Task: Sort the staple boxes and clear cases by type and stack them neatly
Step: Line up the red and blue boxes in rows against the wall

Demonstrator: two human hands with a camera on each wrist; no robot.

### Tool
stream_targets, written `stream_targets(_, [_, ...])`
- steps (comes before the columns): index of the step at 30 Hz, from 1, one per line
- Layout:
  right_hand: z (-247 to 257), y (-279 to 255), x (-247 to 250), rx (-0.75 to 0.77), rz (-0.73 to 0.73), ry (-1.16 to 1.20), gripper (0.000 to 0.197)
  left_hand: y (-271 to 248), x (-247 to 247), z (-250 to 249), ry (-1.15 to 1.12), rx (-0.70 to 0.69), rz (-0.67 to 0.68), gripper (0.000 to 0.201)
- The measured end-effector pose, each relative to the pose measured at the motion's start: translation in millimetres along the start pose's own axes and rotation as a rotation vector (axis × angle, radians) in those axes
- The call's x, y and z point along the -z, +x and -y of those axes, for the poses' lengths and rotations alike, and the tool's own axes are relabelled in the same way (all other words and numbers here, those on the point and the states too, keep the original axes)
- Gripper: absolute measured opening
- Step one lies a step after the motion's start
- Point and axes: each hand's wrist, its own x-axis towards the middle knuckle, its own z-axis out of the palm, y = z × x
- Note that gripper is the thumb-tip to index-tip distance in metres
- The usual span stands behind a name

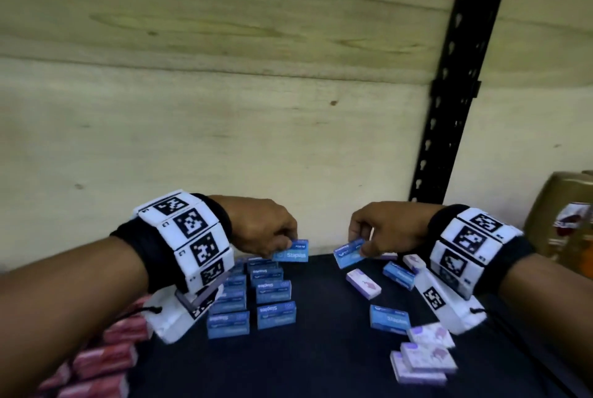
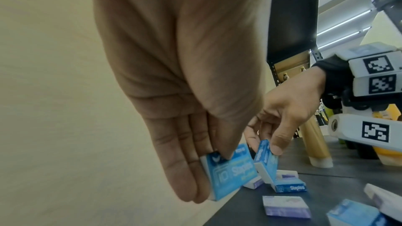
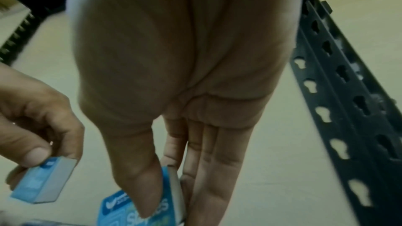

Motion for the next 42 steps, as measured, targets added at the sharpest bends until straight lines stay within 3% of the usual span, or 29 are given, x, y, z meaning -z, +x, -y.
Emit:
stream_targets(8, [55,-35,-32,0.095,0.168,0.156,0.019,-73,-28,-13,0.069,0.075,0.043,0.026])
stream_targets(11, [70,-40,-51,0.127,0.165,0.188,0.019,-86,-46,-18,0.077,0.111,0.081,0.024])
stream_targets(21, [89,-45,-73,0.157,0.094,-0.025,0.022,-97,-85,-14,-0.030,0.162,0.038,0.021])
stream_targets(27, [95,-41,-77,0.157,0.068,-0.061,0.022,-105,-93,-12,-0.080,0.192,-0.038,0.021])
stream_targets(34, [92,-44,-73,0.091,0.117,-0.071,0.024,-114,-97,-8,-0.064,0.230,0.015,0.019])
stream_targets(42, [90,-39,-75,0.086,0.119,-0.023,0.019,-109,-104,-14,-0.007,0.277,-0.054,0.026])
